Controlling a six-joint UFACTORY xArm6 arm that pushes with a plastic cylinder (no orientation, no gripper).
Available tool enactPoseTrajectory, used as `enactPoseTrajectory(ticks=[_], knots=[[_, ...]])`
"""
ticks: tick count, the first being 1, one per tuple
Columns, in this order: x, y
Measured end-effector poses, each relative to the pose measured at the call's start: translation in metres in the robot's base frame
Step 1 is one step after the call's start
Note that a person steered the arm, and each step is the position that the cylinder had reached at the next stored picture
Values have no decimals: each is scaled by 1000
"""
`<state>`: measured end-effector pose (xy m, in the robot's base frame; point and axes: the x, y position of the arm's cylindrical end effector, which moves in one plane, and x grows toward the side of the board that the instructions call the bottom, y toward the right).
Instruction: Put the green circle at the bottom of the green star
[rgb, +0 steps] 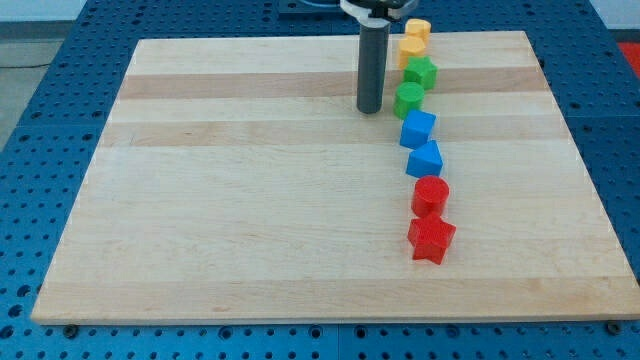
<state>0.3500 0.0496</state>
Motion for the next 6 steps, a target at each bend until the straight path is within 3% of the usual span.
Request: enactPoseTrajectory(ticks=[6], knots=[[5, 38]])
